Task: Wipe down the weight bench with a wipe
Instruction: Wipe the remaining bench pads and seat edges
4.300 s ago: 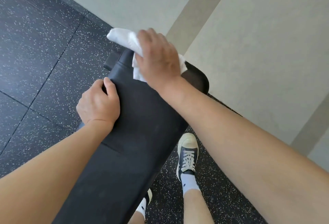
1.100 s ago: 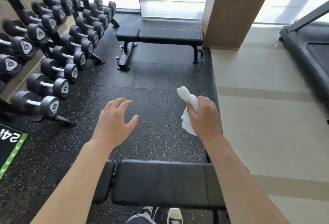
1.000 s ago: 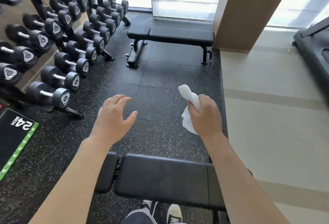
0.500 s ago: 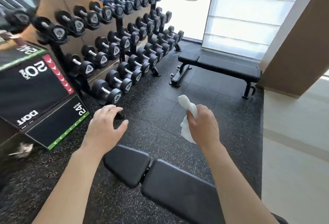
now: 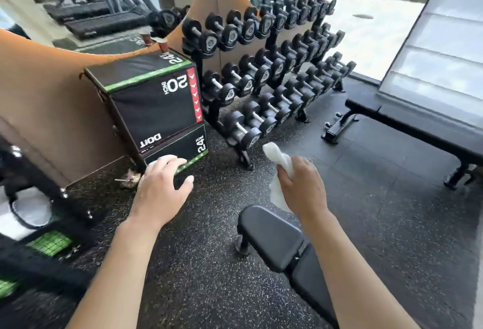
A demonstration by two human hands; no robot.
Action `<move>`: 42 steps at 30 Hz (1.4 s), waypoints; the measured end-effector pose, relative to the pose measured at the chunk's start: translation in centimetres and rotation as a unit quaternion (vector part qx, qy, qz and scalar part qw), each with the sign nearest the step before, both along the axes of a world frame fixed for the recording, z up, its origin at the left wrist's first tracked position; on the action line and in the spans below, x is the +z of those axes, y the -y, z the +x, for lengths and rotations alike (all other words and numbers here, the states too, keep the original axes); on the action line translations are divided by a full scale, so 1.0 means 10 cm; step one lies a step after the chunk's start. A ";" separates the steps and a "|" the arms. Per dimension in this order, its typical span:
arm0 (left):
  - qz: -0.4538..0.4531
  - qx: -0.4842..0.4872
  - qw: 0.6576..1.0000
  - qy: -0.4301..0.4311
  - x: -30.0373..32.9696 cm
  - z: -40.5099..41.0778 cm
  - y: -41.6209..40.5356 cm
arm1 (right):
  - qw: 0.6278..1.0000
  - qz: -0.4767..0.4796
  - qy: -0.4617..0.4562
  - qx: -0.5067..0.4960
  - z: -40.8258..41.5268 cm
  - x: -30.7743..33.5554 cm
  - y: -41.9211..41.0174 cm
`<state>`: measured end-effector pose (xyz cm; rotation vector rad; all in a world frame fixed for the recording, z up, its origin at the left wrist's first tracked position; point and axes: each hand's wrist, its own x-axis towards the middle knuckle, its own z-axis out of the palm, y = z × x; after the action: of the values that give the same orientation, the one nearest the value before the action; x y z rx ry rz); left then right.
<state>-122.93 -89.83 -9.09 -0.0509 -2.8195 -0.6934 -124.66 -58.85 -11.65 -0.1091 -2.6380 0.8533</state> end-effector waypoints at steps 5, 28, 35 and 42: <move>0.020 0.026 0.999 0.005 -0.05 0.07 0.78 | 0.999 0.026 0.016 0.038 -0.11 0.04 0.80; 0.009 0.131 0.991 -0.002 -0.13 0.11 2.00 | 0.988 0.026 0.026 0.149 -0.85 -0.01 2.14; -0.010 0.129 0.992 0.000 -0.20 -0.60 1.84 | 0.990 -0.001 0.036 0.134 -1.53 -0.21 1.98; -0.022 0.077 0.997 0.017 -0.22 -2.24 1.26 | 0.993 -0.026 0.065 0.099 -2.73 -0.47 1.50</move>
<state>-145.29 -102.46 -11.34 0.1707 -2.8336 -0.6044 -151.95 -73.88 -16.37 0.0896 -2.7822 1.0125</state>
